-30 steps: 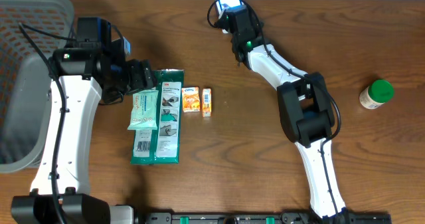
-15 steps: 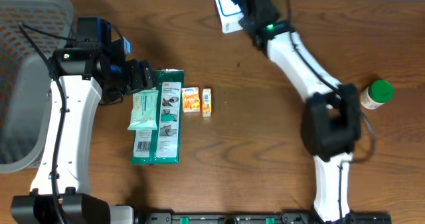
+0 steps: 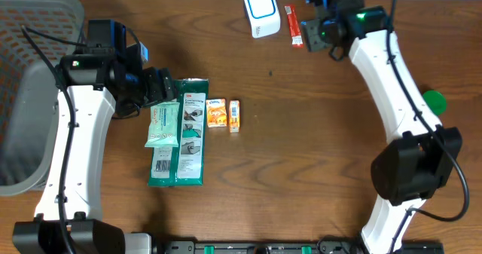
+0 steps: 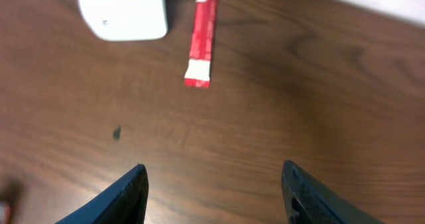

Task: Scan the item barcode
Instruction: 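Hold the red sachet's barcode against the scanner face, then carry the sachet right and lower it beside the jar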

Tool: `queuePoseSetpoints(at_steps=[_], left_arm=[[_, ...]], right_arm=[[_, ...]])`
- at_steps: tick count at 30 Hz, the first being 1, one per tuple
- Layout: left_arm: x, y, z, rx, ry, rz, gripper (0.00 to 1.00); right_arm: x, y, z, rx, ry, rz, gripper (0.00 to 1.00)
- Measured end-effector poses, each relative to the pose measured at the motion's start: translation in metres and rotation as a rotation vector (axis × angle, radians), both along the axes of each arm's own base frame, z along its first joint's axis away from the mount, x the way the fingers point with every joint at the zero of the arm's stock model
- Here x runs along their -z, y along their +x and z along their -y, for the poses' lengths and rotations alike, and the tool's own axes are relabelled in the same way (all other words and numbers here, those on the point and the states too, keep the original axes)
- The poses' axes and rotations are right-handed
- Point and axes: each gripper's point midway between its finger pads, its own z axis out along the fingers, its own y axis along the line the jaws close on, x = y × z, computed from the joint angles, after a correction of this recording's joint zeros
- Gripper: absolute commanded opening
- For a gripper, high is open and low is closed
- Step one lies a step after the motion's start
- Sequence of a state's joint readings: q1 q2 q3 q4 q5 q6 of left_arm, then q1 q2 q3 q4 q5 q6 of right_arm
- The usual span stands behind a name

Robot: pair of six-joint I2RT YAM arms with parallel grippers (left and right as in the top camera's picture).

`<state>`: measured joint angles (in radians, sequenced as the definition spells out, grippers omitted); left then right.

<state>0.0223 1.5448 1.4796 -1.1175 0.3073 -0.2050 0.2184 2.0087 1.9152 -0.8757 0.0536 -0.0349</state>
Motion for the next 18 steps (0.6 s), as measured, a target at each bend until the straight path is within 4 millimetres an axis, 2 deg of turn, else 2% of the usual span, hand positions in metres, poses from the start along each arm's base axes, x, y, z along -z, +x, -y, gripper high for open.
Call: queuePoseSetpoints(at_steps=[3,5,7,8,9,12,13,17,18], left_arm=[[0.000,0.000,0.000,0.000,0.000,0.000,0.89],[0.000,0.000,0.000,0.000,0.000,0.000,0.89],[0.000,0.000,0.000,0.000,0.000,0.001,0.89],[0.000,0.000,0.000,0.000,0.000,0.000,0.89],[0.000,0.000,0.000,0.000,0.000,0.000,0.89],[0.000,0.000,0.000,0.000,0.000,0.000,0.89],[0.000,0.000,0.000,0.000,0.000,0.000,0.89],[0.000,0.000,0.000,0.000,0.000,0.000,0.89],[0.000,0.000,0.000,0.000,0.000,0.000,0.89]], right_arm=[[0.018,0.018,0.005,0.048,0.058,0.002,0.60],[0.042,0.030,0.003,0.060,0.079,-0.011,0.60],[0.092,0.048,-0.004,0.061,0.095,-0.037,0.60],[0.104,0.052,-0.007,0.057,0.096,-0.039,0.60],[0.131,0.059,-0.011,0.052,0.097,-0.048,0.60],[0.172,0.070,-0.019,0.043,0.107,-0.045,0.59],[0.180,0.077,-0.021,0.039,0.107,-0.017,0.58],[0.176,0.092,-0.026,0.034,0.131,0.049,0.51],[0.178,0.093,-0.026,0.035,0.132,0.053,0.39]])
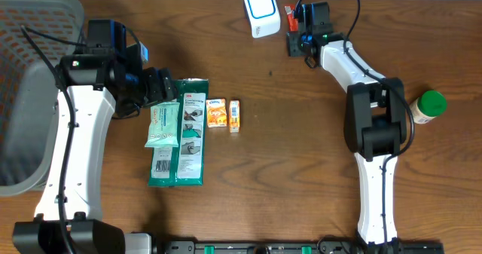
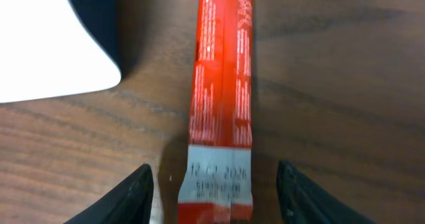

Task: Scan the item barcode
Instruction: 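Carry the sachet right and lower it beside the jar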

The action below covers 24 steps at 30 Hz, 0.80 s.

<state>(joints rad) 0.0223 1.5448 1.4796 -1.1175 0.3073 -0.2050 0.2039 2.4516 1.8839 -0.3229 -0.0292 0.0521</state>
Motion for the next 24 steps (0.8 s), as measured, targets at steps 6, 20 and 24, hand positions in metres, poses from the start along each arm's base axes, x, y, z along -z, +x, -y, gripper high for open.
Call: queuePoseSetpoints(at_steps=[6,20,24], left_arm=[[0.000,0.000,0.000,0.000,0.000,0.000,0.89],[0.000,0.000,0.000,0.000,0.001,-0.001,0.89],[0.000,0.000,0.000,0.000,0.001,-0.001,0.89]], right_arm=[[-0.001,0.009,-0.001,0.006,0.010,0.039,0.01],[-0.122,-0.152,0.084,0.128,-0.166,-0.406,0.01],[-0.155,-0.224,0.117,0.175,-0.230,-0.587,0.01]])
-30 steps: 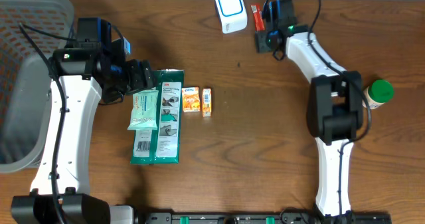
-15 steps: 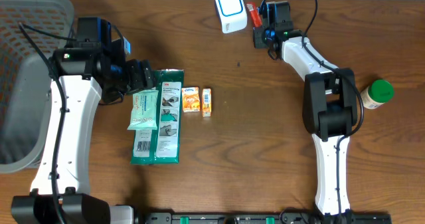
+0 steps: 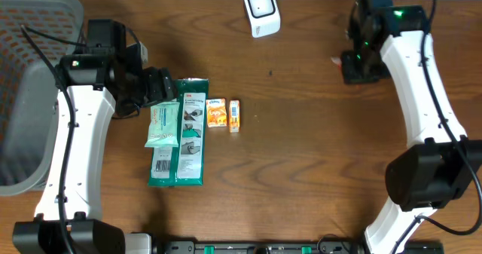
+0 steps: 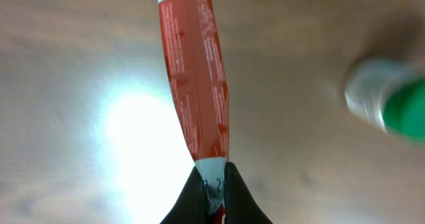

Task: Scan the item barcode
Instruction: 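Carry the sachet right and lower it beside the jar, then open the right gripper to release the sachet and lift away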

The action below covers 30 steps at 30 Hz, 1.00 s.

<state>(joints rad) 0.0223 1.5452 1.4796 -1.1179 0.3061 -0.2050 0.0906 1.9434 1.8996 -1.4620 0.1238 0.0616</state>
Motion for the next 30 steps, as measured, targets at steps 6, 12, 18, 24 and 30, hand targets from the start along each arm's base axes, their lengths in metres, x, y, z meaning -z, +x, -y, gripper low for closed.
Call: queuePoseSetpoints(at_steps=[6,12,18,24,30], left_arm=[[0.000,0.000,0.000,0.000,0.000,0.001,0.89],[0.000,0.000,0.000,0.000,0.000,0.002,0.89],[0.000,0.000,0.000,0.000,0.000,0.001,0.89],[0.000,0.000,0.000,0.000,0.000,0.001,0.89],[0.000,0.000,0.000,0.000,0.000,0.001,0.89]], right_arm=[[0.034,-0.022,0.048,0.086,-0.136,-0.136,0.01],[0.060,-0.030,0.106,0.204,-0.245,-0.147,0.29],[0.072,-0.030,0.122,0.229,-0.245,-0.133,0.83],[0.075,-0.027,0.114,0.189,-0.196,-0.133,0.81],[0.082,-0.031,0.070,0.173,0.063,-0.165,0.01]])
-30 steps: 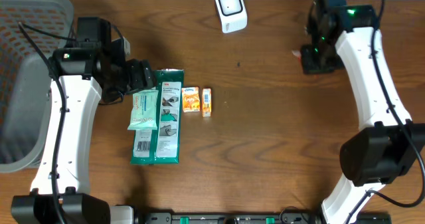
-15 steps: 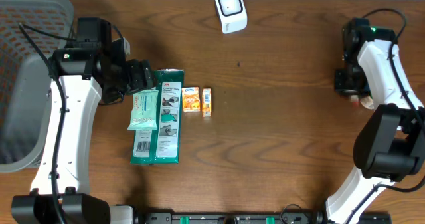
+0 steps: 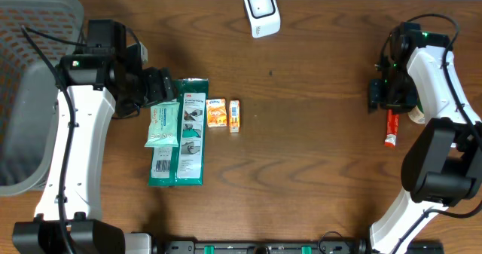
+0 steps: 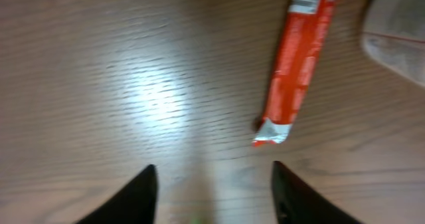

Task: Scan the item barcode
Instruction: 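Open the right gripper to release the sachet and lift away, then move the right gripper left over the orange Kleenex packs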

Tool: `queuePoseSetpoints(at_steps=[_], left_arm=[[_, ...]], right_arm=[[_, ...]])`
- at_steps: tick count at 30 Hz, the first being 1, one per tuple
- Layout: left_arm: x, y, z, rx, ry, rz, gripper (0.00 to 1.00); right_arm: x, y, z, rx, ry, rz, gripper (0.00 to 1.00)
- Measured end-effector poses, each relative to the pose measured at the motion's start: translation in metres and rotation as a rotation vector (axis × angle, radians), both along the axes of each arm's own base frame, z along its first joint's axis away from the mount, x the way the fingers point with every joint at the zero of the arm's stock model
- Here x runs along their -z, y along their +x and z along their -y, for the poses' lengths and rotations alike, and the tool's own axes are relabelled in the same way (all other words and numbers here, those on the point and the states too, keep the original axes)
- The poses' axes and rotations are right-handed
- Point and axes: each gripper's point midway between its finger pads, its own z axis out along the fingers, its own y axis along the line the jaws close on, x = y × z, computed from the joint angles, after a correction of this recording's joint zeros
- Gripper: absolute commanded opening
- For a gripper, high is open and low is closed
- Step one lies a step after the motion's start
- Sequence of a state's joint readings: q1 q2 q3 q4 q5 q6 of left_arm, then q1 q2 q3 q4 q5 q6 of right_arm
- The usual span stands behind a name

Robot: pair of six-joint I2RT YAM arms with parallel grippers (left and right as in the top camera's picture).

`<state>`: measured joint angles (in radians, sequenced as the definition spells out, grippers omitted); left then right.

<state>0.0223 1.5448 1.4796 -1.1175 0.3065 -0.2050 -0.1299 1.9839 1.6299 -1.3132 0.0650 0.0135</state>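
A red stick packet (image 3: 390,127) lies flat on the table at the far right; in the right wrist view the packet (image 4: 299,58) has its white end toward the camera. My right gripper (image 4: 214,187) hovers open just short of it with nothing between its fingers; overhead, that gripper (image 3: 382,96) sits beyond the packet. The white scanner (image 3: 260,10) stands at the back centre. My left gripper (image 3: 158,87) rests at the top of the wipes packs, its jaws unclear from above.
Two green wipes packs (image 3: 188,133), a small tissue pack (image 3: 216,112) and an orange box (image 3: 234,115) lie left of centre. A grey basket (image 3: 30,96) fills the left edge. A blurred bottle (image 4: 398,38) stands right of the packet.
My right gripper was shut on the white end of the red packet, holding it up. Now it is open and the packet lies on the table at the far right, beside the bottle.
My right gripper first hung open over the table near the scanner and the red packet. Then its open fingers flanked the packet's end. Then it was shut on the packet, off to the right. Now the packet lies released at the right edge. The left arm stayed put.
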Motion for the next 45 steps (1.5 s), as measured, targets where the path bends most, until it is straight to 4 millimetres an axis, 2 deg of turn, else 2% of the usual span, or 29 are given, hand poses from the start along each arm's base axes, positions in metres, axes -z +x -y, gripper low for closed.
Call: queuePoseSetpoints(at_steps=[3,5,7,9,16,20,25,30,32,33,37,39,42,44,45], left_arm=[[0.000,0.000,0.000,0.000,0.000,0.000,0.89],[0.000,0.000,0.000,0.000,0.000,0.000,0.89],[0.000,0.000,0.000,0.000,0.000,0.000,0.89],[0.000,0.000,0.000,0.000,0.000,0.001,0.89],[0.000,0.000,0.000,0.000,0.000,0.000,0.89],[0.000,0.000,0.000,0.000,-0.001,0.000,0.89],[0.000,0.000,0.000,0.000,0.000,0.000,0.89],[0.000,0.000,0.000,0.000,-0.001,0.000,0.89],[0.000,0.000,0.000,0.000,0.000,0.000,0.89],[0.000,0.000,0.000,0.000,-0.001,-0.001,0.89],[0.000,0.000,0.000,0.000,-0.001,-0.001,0.89],[0.000,0.000,0.000,0.000,0.000,0.000,0.89],[0.000,0.000,0.000,0.000,-0.001,0.000,0.89],[0.000,0.000,0.000,0.000,-0.001,0.000,0.89],[0.000,0.000,0.000,0.000,0.000,-0.001,0.89]], right_arm=[[0.005,0.009,-0.005,0.012,0.031,0.040,0.02],[0.016,0.006,-0.011,0.019,0.063,0.037,0.14],[0.027,0.000,-0.014,0.025,0.077,0.024,0.19],[0.047,-0.016,-0.014,0.031,0.068,-0.019,0.19],[0.086,-0.025,0.009,0.019,-0.073,0.004,0.17],[0.085,-0.028,0.031,0.023,-0.191,0.035,0.15],[0.083,-0.040,0.067,0.042,-0.355,-0.003,0.14],[0.085,-0.029,0.068,0.064,-0.345,0.050,0.18],[0.085,-0.022,0.062,0.068,-0.300,0.072,0.27],[0.084,-0.013,0.048,0.061,-0.229,0.099,0.31],[0.076,-0.001,-0.010,-0.011,0.029,0.095,0.50],[0.062,0.016,-0.045,-0.043,0.186,0.138,0.58],[0.034,0.042,-0.098,-0.086,0.426,0.232,0.59],[0.018,0.052,-0.137,-0.113,0.577,0.278,0.59],[0.016,0.052,-0.145,-0.121,0.599,0.282,0.58]])
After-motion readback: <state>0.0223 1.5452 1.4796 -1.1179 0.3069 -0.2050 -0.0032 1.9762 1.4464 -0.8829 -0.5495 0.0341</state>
